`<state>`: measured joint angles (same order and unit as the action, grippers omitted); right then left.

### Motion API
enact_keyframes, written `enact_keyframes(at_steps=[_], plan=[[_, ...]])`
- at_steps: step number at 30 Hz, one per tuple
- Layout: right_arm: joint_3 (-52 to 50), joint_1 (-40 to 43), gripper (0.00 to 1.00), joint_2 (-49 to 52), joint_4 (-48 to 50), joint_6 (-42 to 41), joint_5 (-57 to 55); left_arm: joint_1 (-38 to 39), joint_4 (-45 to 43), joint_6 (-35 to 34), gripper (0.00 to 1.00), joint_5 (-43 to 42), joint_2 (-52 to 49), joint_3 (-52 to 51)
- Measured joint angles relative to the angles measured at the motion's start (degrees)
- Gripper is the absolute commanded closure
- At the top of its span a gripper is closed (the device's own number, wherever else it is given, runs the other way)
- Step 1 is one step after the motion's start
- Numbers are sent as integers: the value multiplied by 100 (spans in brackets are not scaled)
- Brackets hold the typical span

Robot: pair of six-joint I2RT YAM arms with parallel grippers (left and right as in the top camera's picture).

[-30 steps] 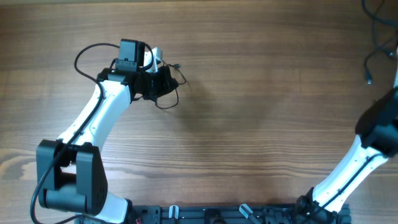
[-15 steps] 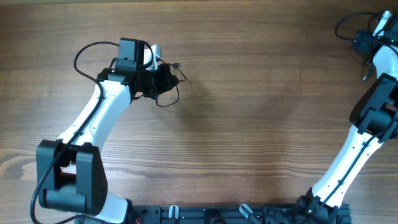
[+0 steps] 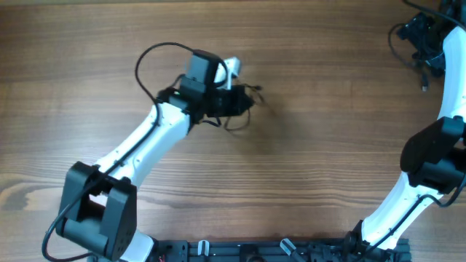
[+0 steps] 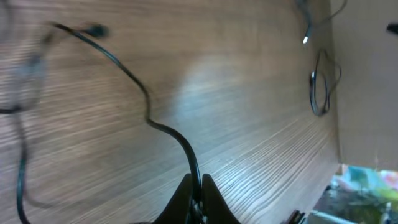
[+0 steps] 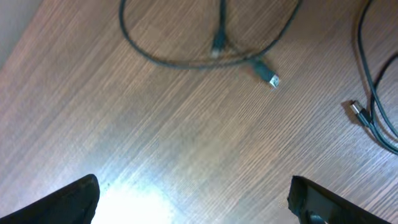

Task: Untangle cables

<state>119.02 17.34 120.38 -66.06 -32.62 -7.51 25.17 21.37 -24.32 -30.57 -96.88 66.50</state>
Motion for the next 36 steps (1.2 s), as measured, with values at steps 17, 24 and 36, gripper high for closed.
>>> enact_keyframes(at_steps=[17, 24, 36], plan=[[-1939, -2317, 0, 33, -238, 1329, 3012, -713, 354, -699, 0, 1027, 2, 0], [-3464, -3759, 0, 46, 2455, -2323, 3014, -2468, 1576, -1163, 0, 1231, 2, 0], [-3681, -4500, 0, -162, 3246, -3777, 981, -2566, 1893, -1163, 0, 1274, 2, 0]])
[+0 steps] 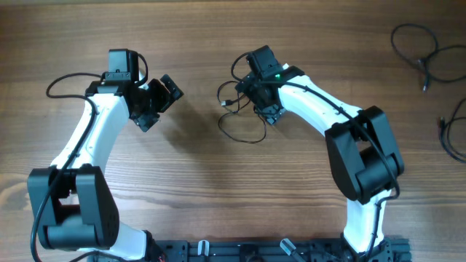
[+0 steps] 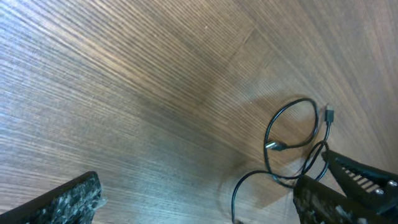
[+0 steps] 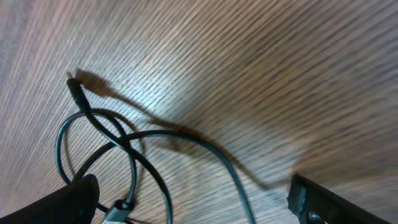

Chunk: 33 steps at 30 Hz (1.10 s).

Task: Untangle cables

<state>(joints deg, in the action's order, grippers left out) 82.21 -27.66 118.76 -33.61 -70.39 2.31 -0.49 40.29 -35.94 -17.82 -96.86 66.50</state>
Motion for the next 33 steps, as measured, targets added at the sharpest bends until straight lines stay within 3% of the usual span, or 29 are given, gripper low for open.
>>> enact_keyframes(at_steps=[4, 8, 13, 20, 27, 29, 30, 32, 33], plan=[[-44, -2, 0, -459, 92, 201, -295, 0, 24, 0, 0, 2, 0, 0], [-44, -164, 0, -575, 310, 1504, -330, 0, 24, 0, 0, 2, 0, 0], [-46, -761, 0, -575, 238, 2105, -1097, 0, 24, 0, 0, 2, 0, 0], [-109, -863, 0, -354, -433, 1408, -1945, 0, 94, 0, 0, 2, 0, 0], [-114, -863, 0, -334, -354, 1823, -1248, 0, 107, 0, 0, 2, 0, 0], [-114, -863, 0, -262, -715, 1729, -1261, 0, 109, 0, 0, 2, 0, 0], [-109, -863, 4, -212, -896, 1587, -1309, 0, 114, 0, 0, 2, 0, 0], [-114, -863, 31, -46, -1045, 1309, -1416, 0, 122, 0, 0, 2, 0, 0], [-116, -863, 57, 11, -968, 1248, -1440, 0, 131, 0, 0, 2, 0, 0]])
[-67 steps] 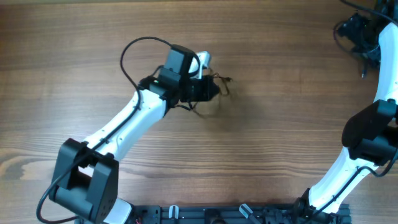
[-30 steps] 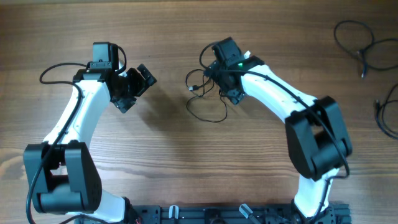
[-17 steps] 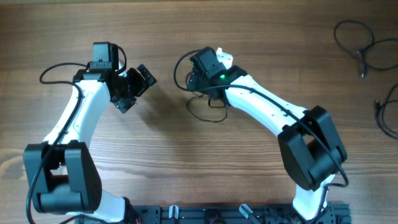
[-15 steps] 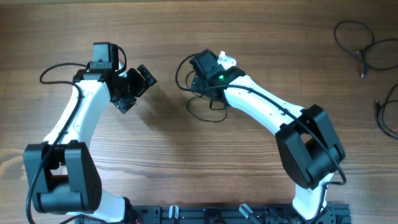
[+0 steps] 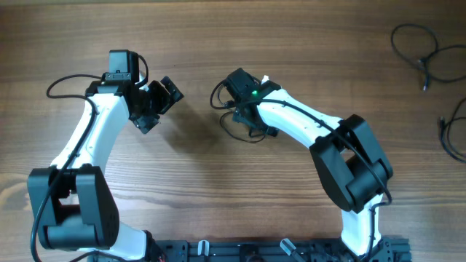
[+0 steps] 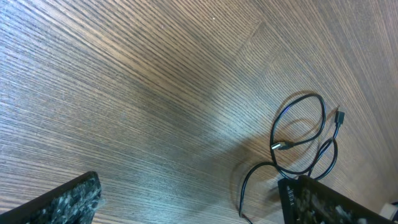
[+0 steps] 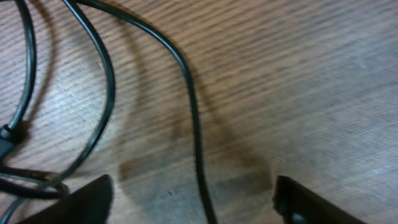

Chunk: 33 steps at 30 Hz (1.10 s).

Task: Untangle cables

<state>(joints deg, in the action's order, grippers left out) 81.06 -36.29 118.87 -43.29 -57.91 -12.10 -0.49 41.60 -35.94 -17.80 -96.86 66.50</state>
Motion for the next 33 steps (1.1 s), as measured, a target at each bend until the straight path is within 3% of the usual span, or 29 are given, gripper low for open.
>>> enact_keyframes(at_steps=[1, 2, 3, 7, 13, 20, 28, 29, 33], plan=[[-7, 0, 66, 22, 116, 22, -15, 0, 0, 0, 0, 0, 0, 0], [-13, 2, 39, 24, 372, 52, -22, 0, 0, 0, 0, 0, 0, 0], [-13, 9, 0, 24, 511, 44, -20, 0, 2, 0, 0, 0, 0, 0], [-13, 50, 0, 28, 625, 74, 116, 0, 2, 0, 0, 0, 0, 0], [20, 61, 0, -227, 125, 50, 376, 0, 22, 0, 0, 0, 0, 0], [90, 55, 0, -457, 1307, -404, 492, 0, -50, 0, 0, 0, 0, 0], [87, 33, 1, 111, 1412, -505, -66, 0, -50, 0, 0, 0, 0, 0], [90, 24, 5, 186, 1379, -476, -107, 0, -48, 0, 0, 0, 0, 0], [192, -66, 55, 278, 1178, -330, -125, 0, -50, 0, 0, 0, 0, 0]])
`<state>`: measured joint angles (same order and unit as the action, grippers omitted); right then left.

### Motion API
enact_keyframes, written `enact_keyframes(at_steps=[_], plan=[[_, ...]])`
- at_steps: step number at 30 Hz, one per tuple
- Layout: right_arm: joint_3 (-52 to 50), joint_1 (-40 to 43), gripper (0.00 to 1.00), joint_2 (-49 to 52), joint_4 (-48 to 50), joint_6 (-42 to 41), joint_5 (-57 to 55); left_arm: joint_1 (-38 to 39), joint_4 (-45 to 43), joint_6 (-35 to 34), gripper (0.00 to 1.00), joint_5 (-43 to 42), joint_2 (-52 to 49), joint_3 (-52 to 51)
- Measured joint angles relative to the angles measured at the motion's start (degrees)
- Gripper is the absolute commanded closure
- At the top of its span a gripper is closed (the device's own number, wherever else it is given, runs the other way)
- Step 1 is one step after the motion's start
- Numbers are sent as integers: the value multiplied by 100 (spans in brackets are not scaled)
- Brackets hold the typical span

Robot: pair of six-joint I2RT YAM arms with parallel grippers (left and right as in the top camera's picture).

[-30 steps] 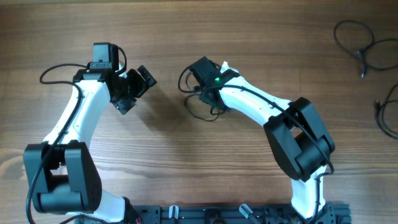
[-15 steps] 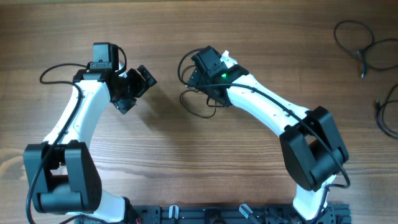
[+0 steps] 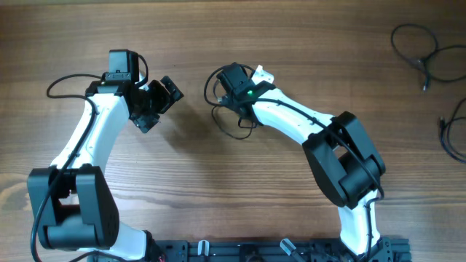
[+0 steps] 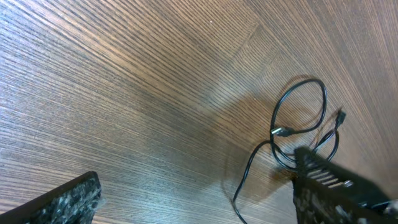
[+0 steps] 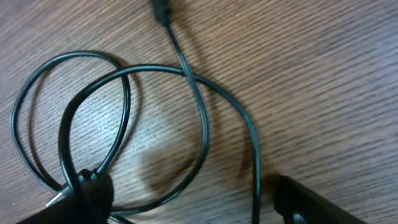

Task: Untangle cables
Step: 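Carry the small cable to the upper right and drop it there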

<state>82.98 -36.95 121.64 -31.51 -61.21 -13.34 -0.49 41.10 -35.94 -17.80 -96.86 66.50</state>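
A thin black cable (image 3: 216, 110) lies in tangled loops at the table's middle. My right gripper (image 3: 231, 98) hangs open right over it. In the right wrist view the loops (image 5: 204, 121) cross each other, one plug (image 5: 160, 11) points away, and a strand runs down between the spread fingers (image 5: 87, 199) of that gripper (image 5: 199, 202). My left gripper (image 3: 162, 98) stands open to the left of the cable and holds nothing. From the left wrist view the same cable (image 4: 278, 131) shows ahead, to the right of that gripper (image 4: 199, 202).
More black cables lie at the far right: a looped bundle (image 3: 416, 45) at the back corner and another (image 3: 455, 129) by the right edge. Bare wooden tabletop (image 3: 218, 189) spreads in front of both arms.
My right gripper has shifted up and to the left over the tangle, and more of the loops now show between its open fingers. The left arm has not moved.
First my left gripper was shut on a cable at mid-table while the right one hung open over the cables at the far right. Then the left stood open off to the left, the cable lay on the table and the right was above it. It stays there, low.
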Motion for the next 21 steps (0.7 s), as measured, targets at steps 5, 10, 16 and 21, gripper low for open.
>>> enact_keyframes(at_steps=[5, 10, 16, 21], plan=[[33, 114, 96, 7, -538, -15, 225, 0, 2, 0, 0, 0, 0, 0], [157, 654, 96, -4, -1003, 1283, 752, 0, 2, 0, 0, 0, 0, 0], [262, 2712, 96, -540, -256, 4050, 859, 0, 2, 0, 0, 0, 0, 0], [293, 3943, 95, -597, 1635, 4968, 975, 0, 2, 0, 0, 0, 0, 0]])
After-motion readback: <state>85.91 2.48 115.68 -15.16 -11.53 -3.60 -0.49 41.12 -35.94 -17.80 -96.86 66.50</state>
